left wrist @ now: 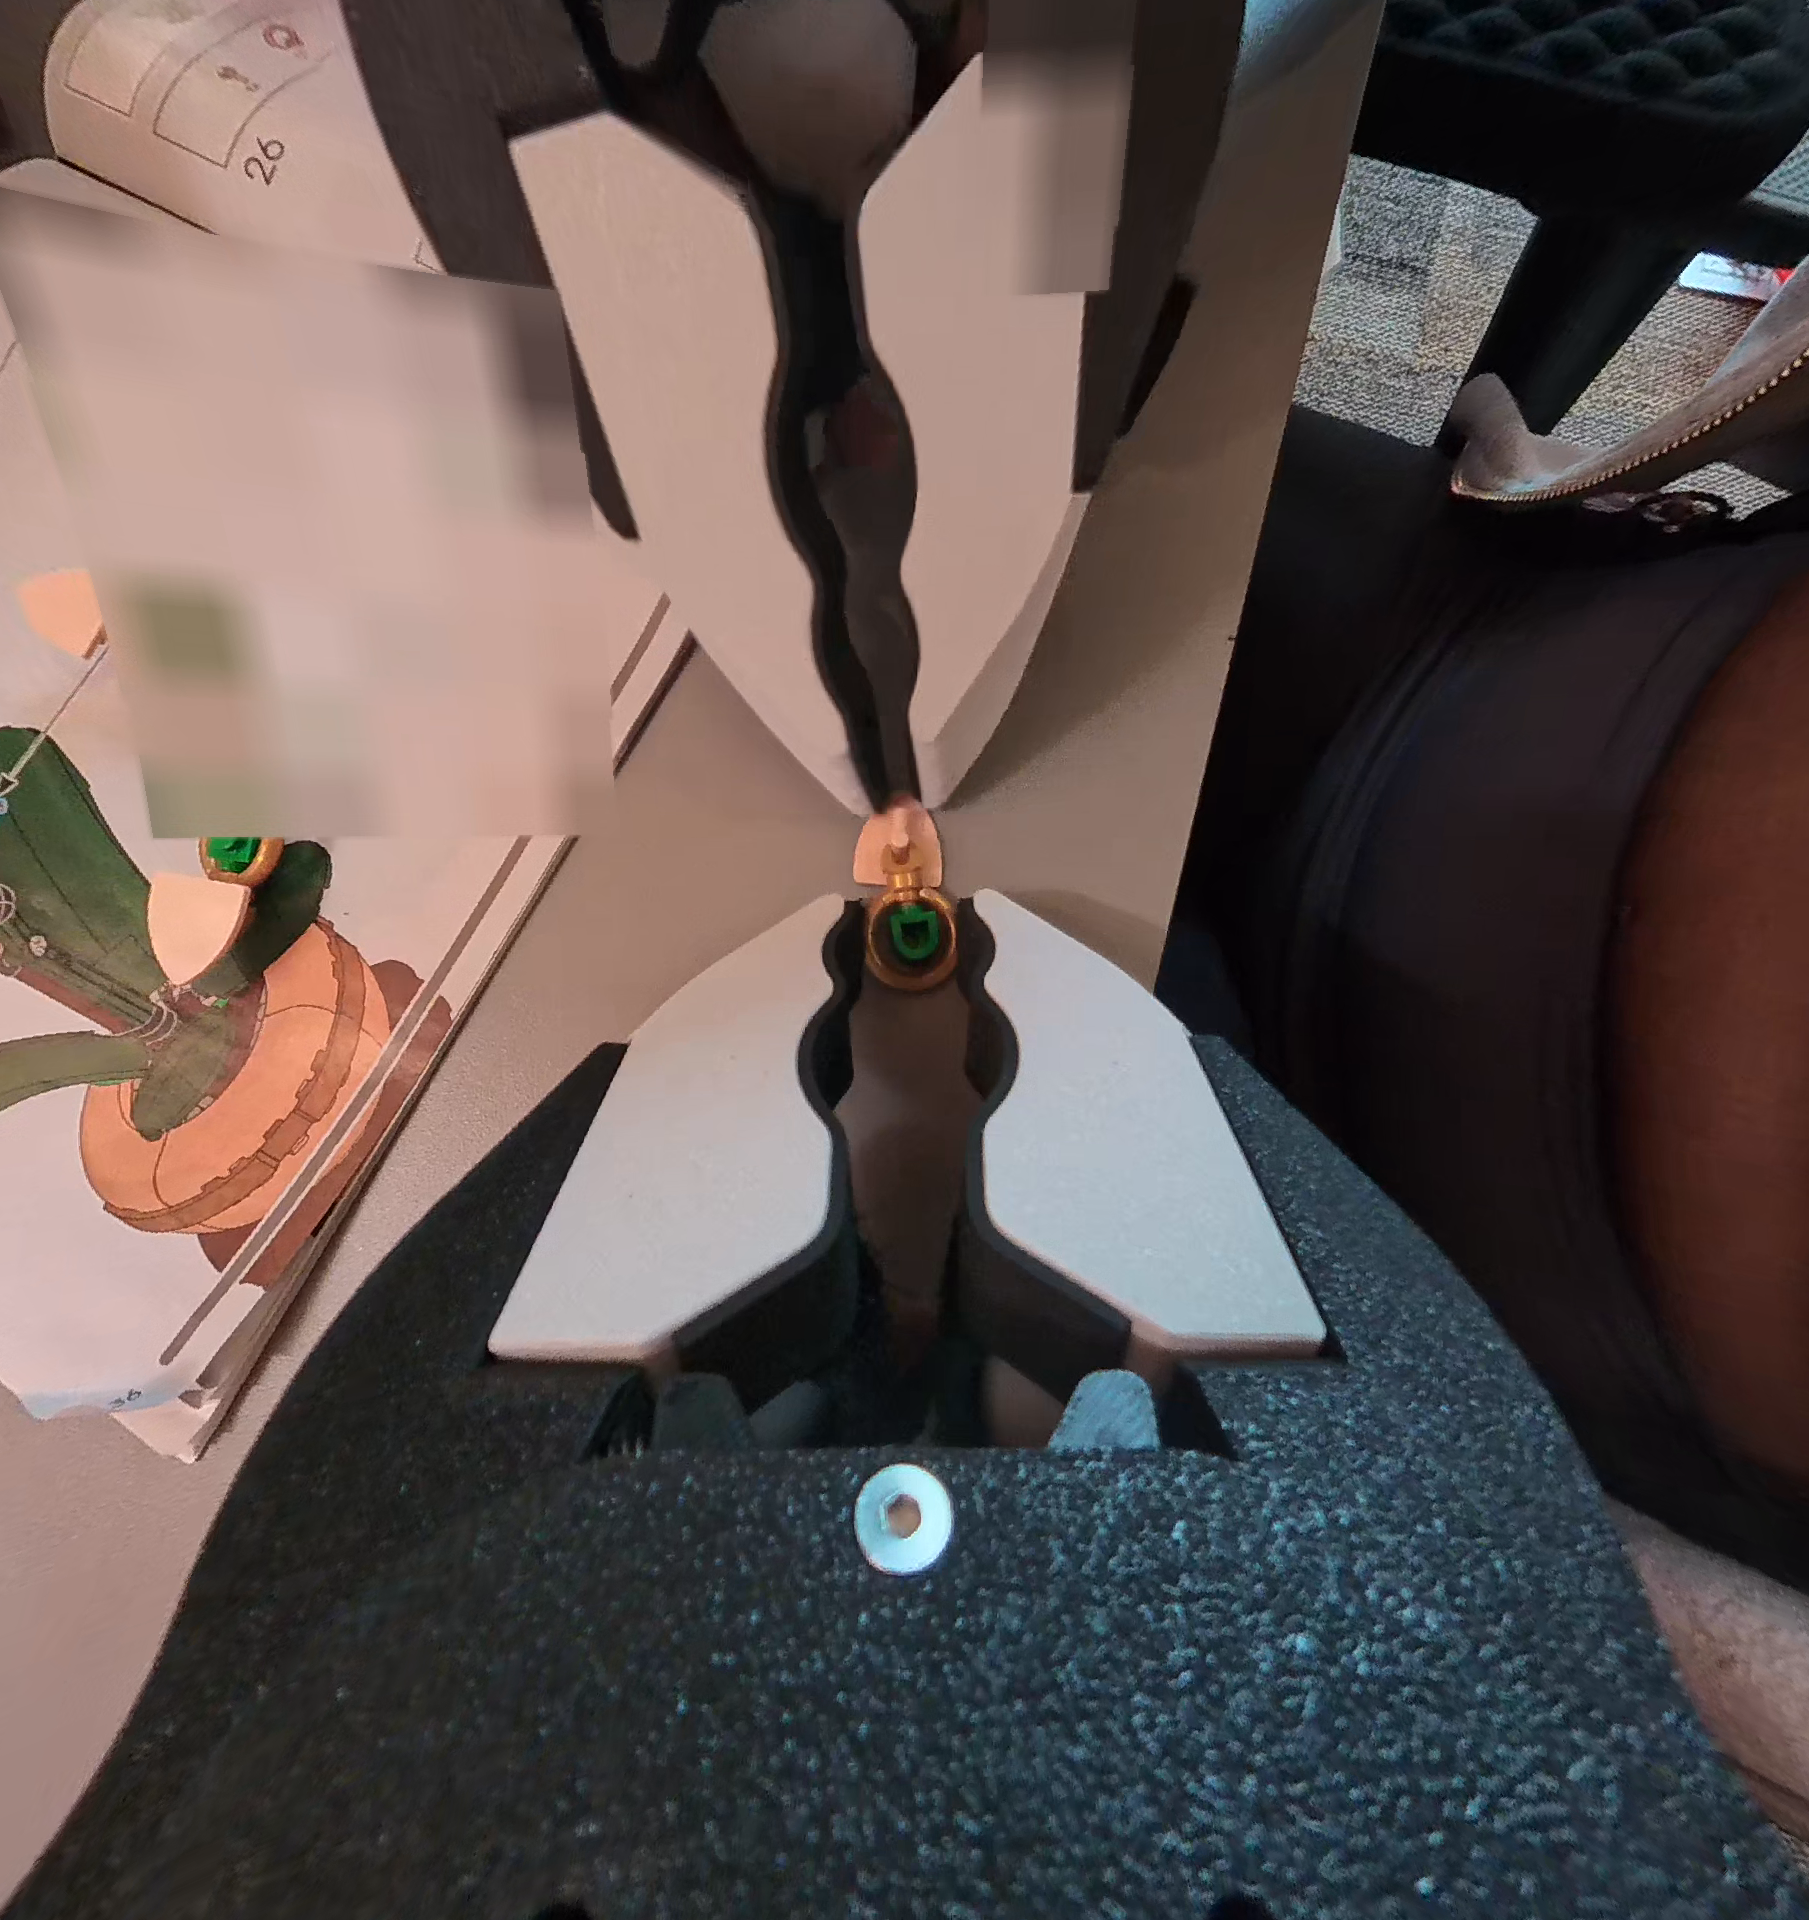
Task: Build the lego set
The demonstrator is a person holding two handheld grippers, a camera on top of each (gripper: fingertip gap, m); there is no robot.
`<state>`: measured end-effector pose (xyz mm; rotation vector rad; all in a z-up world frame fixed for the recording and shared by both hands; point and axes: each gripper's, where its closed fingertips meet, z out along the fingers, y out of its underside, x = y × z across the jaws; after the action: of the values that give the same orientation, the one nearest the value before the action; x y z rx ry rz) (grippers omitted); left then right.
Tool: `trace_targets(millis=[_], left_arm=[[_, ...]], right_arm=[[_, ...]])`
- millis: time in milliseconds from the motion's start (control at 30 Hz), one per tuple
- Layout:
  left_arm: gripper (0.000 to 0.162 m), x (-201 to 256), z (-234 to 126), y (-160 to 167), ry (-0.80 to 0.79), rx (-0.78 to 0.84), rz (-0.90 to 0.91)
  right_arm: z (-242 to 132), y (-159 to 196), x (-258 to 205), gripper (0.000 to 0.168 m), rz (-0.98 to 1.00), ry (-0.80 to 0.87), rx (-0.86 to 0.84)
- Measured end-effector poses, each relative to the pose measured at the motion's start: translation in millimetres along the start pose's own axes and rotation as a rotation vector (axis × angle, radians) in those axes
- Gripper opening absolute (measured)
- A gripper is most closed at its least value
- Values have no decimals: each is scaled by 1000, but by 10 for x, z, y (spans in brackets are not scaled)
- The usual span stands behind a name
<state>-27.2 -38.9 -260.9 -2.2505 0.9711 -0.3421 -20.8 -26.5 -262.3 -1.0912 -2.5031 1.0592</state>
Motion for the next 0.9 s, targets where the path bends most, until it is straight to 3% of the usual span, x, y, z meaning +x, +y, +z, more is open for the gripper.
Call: trace_targets(millis=[633, 900], left_arm=[[17, 4, 11, -9, 31, 1, 42], [17, -2, 17, -10, 51, 1, 56]], right_arm=[[-14, 17, 34, 12, 104, 151, -61], [-2, 10, -7, 6, 149, 110, -57]])
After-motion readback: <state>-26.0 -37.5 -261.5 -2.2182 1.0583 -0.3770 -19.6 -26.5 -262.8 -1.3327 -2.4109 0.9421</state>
